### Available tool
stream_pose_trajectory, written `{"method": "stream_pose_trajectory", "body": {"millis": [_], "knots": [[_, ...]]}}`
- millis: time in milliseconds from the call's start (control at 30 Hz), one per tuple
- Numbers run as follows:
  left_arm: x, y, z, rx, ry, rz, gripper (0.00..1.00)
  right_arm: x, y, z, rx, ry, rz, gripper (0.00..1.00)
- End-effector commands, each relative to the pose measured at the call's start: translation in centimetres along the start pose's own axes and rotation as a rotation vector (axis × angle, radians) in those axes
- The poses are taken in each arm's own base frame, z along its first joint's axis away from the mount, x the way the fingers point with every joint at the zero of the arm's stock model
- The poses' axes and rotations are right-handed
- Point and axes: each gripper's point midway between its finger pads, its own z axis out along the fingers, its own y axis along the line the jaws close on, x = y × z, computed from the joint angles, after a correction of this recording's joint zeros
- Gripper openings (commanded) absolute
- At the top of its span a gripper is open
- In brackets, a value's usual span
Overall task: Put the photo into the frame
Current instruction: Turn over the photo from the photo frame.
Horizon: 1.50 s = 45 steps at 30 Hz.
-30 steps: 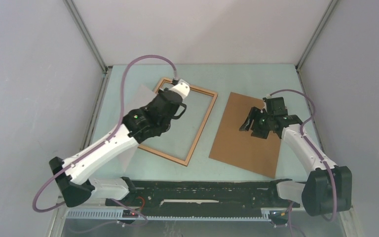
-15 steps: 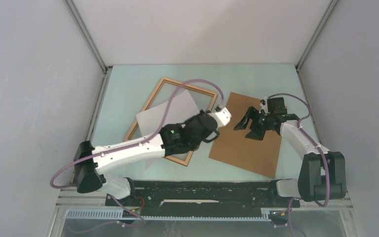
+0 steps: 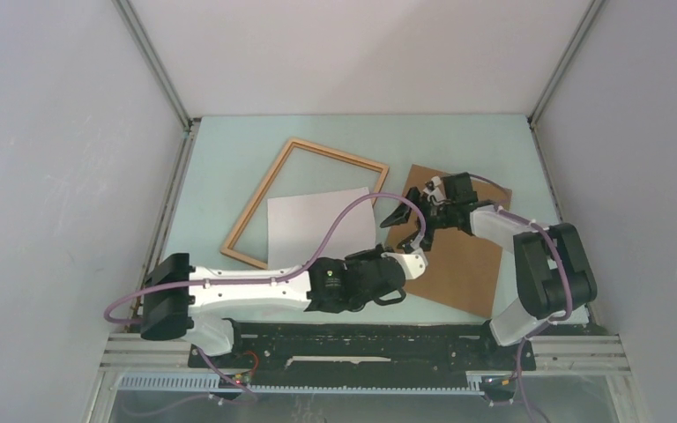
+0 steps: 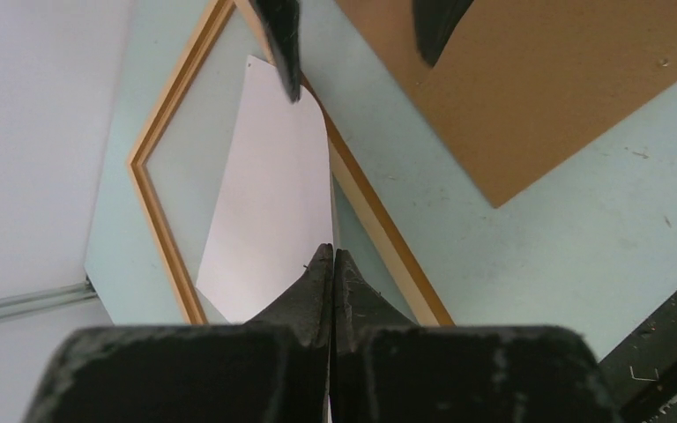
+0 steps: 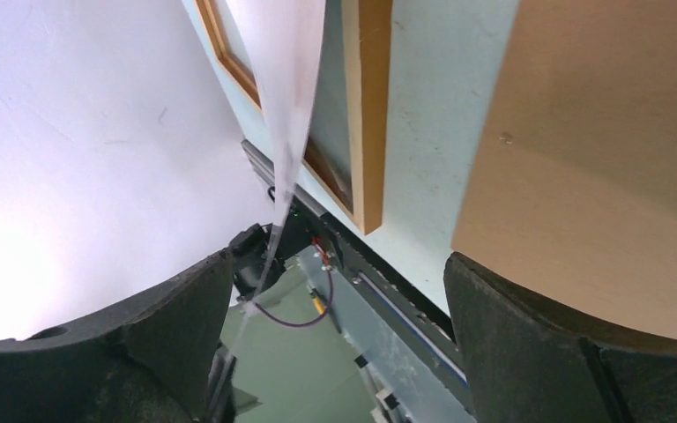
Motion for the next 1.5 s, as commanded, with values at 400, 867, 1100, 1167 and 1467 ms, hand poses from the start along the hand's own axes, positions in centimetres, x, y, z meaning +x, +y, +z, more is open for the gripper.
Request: {"method": "stream_pose_trajectory", "body": {"millis": [400,867,1100,1167,1467], "knots": [[-0.2,-4.0,-0.6,0.120,-0.036,-0.052,0.00,-0.6,1.7,5.8,-0.057,0.050,0.135,0.75],[0.5,-3.4,-4.0,0.235,-0.076,-0.130,0.81,-0.7,1.0,6.8,-0.048,0.019,0.041,0.00],[1.1,5.7,-5.5,0.234,-0.165,-0.578,0.93,-0.7,1.2,6.2,-0.077,-0.017,-0.078,0.00],[2.4,9.8,-5.1,0.159,-0.184,-0.758,0.99,-0.9,1.3,6.0,-0.081,-0.040,-0.102,0.00],[18.1,22.2,0.8,-0.237,0.111,-1.416,1.00,-3.3,2.3,4.8,-0.088,-0.192,-0.120,0.00]]}}
